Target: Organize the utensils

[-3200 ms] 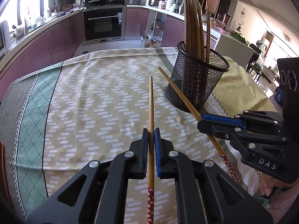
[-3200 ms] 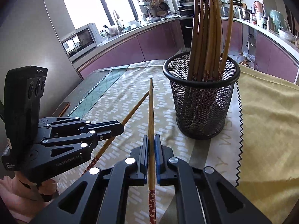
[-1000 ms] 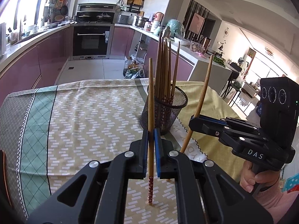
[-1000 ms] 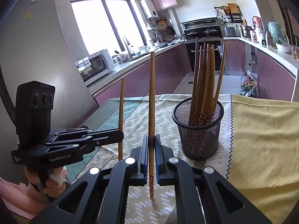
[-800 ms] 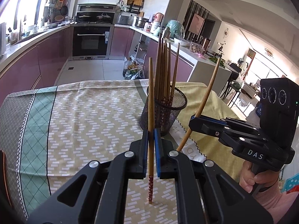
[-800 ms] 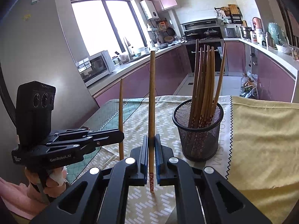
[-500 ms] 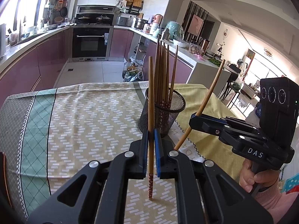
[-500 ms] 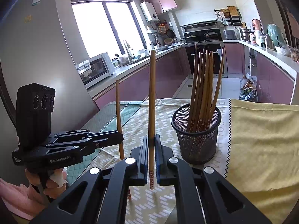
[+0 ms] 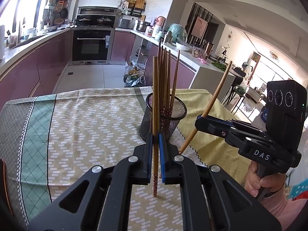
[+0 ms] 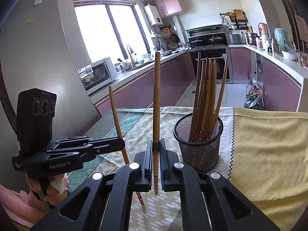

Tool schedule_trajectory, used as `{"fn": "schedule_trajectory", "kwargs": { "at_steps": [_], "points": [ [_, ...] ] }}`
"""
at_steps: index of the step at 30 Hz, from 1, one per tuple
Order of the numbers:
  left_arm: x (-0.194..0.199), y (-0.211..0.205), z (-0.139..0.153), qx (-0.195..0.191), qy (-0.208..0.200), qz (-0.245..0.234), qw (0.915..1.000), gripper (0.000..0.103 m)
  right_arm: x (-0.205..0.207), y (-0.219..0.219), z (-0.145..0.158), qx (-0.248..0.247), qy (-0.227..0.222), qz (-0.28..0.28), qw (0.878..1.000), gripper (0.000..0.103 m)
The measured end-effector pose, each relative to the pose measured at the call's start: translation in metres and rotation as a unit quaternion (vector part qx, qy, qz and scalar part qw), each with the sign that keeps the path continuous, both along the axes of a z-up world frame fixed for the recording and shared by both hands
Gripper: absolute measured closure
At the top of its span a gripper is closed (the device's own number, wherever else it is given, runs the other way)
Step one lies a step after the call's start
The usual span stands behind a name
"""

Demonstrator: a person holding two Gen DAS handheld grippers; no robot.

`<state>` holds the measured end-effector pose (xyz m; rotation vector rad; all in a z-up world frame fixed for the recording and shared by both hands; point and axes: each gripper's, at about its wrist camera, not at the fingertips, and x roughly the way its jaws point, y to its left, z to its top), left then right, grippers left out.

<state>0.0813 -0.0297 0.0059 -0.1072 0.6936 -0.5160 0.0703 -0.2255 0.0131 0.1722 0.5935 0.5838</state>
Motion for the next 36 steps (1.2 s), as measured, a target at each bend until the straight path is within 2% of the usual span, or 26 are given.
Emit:
{"fn": "schedule_trajectory", "kwargs": {
  "at_steps": [36],
  "points": [
    [0.005,-0.011,0.012,0.007,-0.013,-0.012,0.9998,0.096,0.0,-0.009,0.013,-0.003,-0.018,-0.01,1.0,0.097]
  ]
}}
